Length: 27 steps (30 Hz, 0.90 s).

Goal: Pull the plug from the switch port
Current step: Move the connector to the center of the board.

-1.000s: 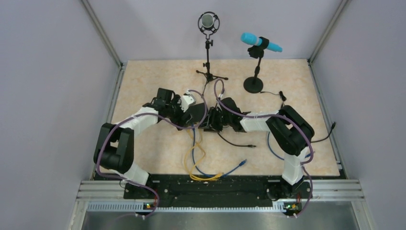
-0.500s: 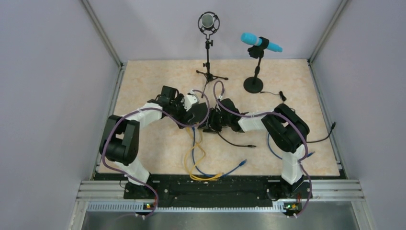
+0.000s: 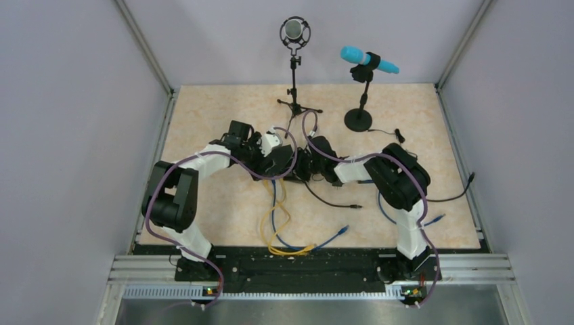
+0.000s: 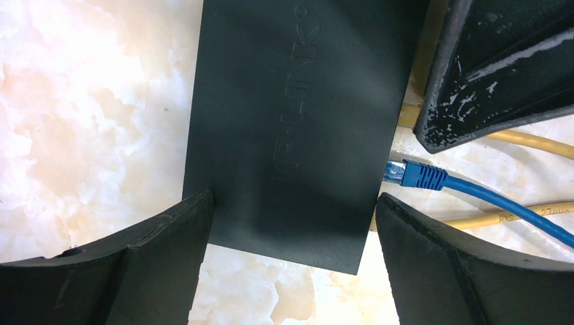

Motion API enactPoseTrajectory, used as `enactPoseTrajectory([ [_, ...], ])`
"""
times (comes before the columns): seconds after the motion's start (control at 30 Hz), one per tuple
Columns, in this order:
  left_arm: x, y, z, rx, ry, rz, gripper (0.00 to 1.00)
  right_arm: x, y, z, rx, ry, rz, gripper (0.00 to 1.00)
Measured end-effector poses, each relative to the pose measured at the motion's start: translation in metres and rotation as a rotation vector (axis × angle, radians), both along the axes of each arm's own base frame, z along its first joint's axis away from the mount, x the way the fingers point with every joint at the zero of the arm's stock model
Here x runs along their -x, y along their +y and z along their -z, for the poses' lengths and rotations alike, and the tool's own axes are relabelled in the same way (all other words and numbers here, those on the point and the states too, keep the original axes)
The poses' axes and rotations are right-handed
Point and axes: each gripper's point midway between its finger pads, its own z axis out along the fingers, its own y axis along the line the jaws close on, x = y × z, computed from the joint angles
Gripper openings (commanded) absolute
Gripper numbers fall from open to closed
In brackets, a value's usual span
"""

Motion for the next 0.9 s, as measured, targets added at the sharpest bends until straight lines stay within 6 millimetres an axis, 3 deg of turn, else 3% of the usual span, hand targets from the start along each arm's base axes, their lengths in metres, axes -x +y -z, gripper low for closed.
enactPoseTrajectory([
  [0.33, 0.0, 0.0, 0.0, -0.005, -0.005, 0.009, 0.91, -0.009, -0.001, 0.002, 0.0, -0.001, 0.037, 0.38],
  [0.43, 0.0, 0.0, 0.0, -0.007, -0.004, 0.01, 0.91, -0.012, -0.003, 0.002, 0.01, -0.008, 0.054, 0.43],
  [0.63, 0.0, 0.002, 0.0, -0.019, 0.002, 0.007, 0.91, -0.012, -0.028, -0.001, 0.085, -0.052, 0.099, 0.46],
  [0.9, 0.0, 0.002, 0.001, -0.023, 0.003, 0.005, 0.91, -0.026, -0.06, -0.001, 0.208, -0.098, 0.154, 0.48],
])
